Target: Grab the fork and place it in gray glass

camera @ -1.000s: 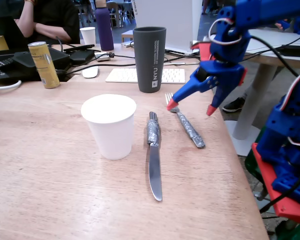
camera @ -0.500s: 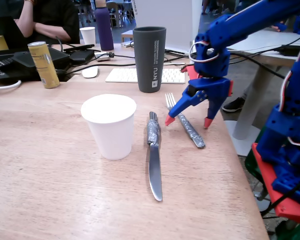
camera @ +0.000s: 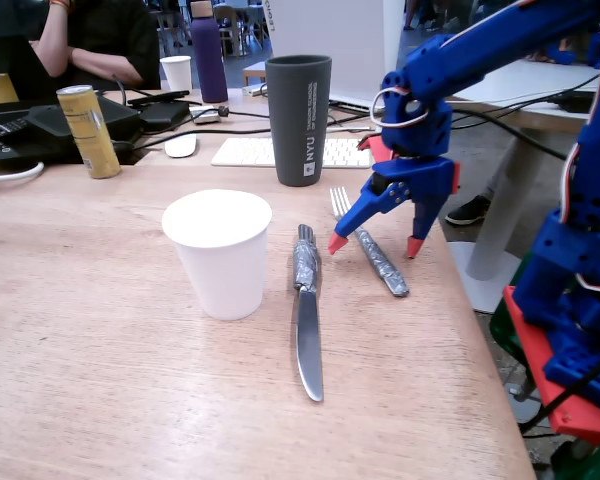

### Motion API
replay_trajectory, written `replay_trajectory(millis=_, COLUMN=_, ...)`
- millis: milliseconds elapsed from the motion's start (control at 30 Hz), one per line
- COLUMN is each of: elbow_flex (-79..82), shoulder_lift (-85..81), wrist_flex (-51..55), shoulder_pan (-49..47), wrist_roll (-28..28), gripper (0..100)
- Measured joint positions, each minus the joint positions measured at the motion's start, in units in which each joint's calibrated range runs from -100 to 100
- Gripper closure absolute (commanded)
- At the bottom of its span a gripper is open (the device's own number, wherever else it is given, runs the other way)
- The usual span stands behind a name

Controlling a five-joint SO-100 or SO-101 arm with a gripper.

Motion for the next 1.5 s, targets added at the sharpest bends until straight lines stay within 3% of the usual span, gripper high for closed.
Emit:
replay_trajectory(millis=333, elbow_flex=-0.81, shoulder_lift=2.51, wrist_flex=0.08, shoulder_pan=0.00, wrist_roll=0.00, gripper=52)
replay_trajectory(millis=600, elbow_flex=-2.71, shoulder_lift=2.68, wrist_flex=-0.17, shoulder_pan=0.56, wrist_roll=0.00, gripper=100)
replay_trajectory(millis=1067, elbow_flex=-2.89, shoulder_lift=2.16, wrist_flex=-0.17, shoulder_pan=-0.19, wrist_roll=0.20, gripper=100)
replay_trajectory(millis=1500, elbow_flex=-0.72, shoulder_lift=-15.30, wrist_flex=8.36, shoulder_pan=0.56, wrist_roll=0.29, gripper=100)
